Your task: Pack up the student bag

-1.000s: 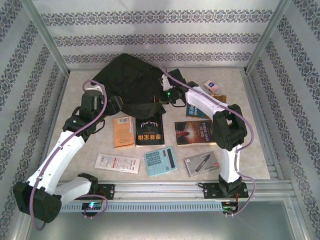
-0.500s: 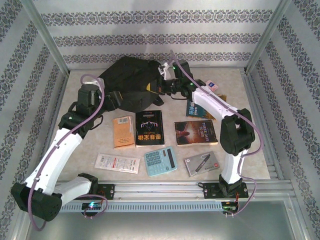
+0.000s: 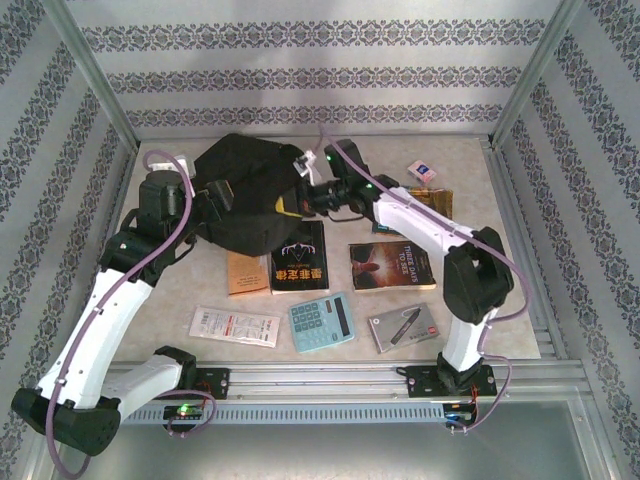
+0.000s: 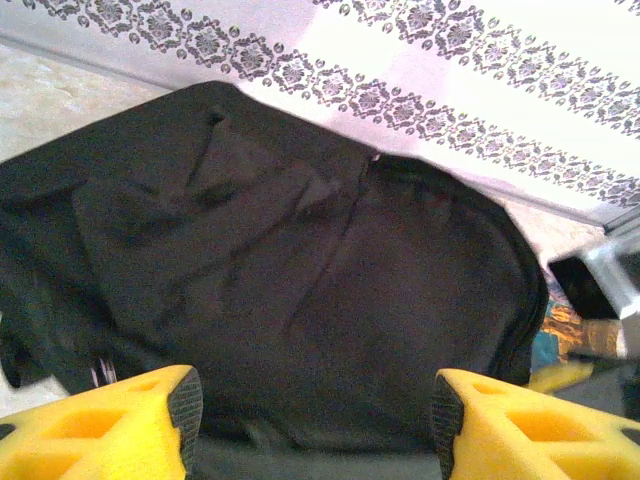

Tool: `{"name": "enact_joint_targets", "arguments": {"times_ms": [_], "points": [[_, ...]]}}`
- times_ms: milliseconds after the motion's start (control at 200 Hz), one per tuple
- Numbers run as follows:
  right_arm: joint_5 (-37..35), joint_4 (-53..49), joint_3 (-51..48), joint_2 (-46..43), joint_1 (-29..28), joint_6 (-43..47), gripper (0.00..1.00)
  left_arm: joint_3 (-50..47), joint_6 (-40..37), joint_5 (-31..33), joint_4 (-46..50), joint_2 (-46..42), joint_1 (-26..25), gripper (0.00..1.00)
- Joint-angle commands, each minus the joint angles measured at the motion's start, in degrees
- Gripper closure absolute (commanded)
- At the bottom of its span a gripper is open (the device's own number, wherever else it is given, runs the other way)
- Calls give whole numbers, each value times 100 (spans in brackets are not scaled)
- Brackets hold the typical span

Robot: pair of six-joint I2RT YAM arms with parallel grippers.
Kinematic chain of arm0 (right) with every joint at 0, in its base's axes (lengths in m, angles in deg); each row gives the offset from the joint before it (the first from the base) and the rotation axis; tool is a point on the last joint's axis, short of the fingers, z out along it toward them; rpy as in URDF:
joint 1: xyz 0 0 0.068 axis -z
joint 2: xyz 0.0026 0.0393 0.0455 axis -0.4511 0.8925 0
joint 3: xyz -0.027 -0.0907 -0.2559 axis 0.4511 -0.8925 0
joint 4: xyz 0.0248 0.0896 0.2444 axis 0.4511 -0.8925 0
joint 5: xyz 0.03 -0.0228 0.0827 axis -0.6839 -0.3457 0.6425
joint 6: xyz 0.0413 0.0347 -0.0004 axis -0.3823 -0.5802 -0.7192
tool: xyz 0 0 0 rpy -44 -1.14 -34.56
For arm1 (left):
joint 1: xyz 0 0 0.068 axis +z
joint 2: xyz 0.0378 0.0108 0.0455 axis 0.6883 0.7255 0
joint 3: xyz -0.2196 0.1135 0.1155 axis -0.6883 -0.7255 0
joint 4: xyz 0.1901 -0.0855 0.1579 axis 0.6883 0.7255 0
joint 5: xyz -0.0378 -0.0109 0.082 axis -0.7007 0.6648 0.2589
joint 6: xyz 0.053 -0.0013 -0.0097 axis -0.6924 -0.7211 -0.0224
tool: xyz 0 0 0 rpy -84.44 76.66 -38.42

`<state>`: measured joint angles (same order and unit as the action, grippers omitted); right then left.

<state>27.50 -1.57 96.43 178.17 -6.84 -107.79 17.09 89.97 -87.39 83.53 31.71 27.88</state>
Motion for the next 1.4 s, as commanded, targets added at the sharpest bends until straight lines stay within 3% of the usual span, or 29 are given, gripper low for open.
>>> {"name": "enact_joint_targets", "arguments": {"times_ms": [0, 125, 220, 340, 610, 879, 1109, 1339, 1394], "points": [[-149, -271, -596, -645, -112, 708, 100, 151, -105, -275, 251, 12, 54, 39], [-774, -449, -1291, -1038, -197, 951, 100, -70, -40, -589, 83, 183, 9, 41], [-1669, -787, -1384, -1092, -122, 892, 56, -158, -51, -869, 29, 587, -163, 43], [-3059, -897, -1580, -1434, 60, 231, 37, -80, -158, -879, 28, 1112, -596, 43], [-3479, -200, -2151, -1931, 567, -867, 30, 267, -419, -833, 63, 1886, -1117, 40], [-2545, 760, -2286, -1149, 733, -1351, 39, 738, -571, -858, 141, 2651, -1567, 35], [-2156, 1424, -2363, -806, 781, -1515, 63, 826, -522, -840, 72, 3117, -1733, 34], [-1613, 2723, -2829, -679, 931, -2101, 99, 890, -538, -960, 84, 3578, -1778, 29], [-1477, 3177, -2999, -679, 990, -2334, 100, 898, -548, -979, 68, 3663, -1782, 27]]}}
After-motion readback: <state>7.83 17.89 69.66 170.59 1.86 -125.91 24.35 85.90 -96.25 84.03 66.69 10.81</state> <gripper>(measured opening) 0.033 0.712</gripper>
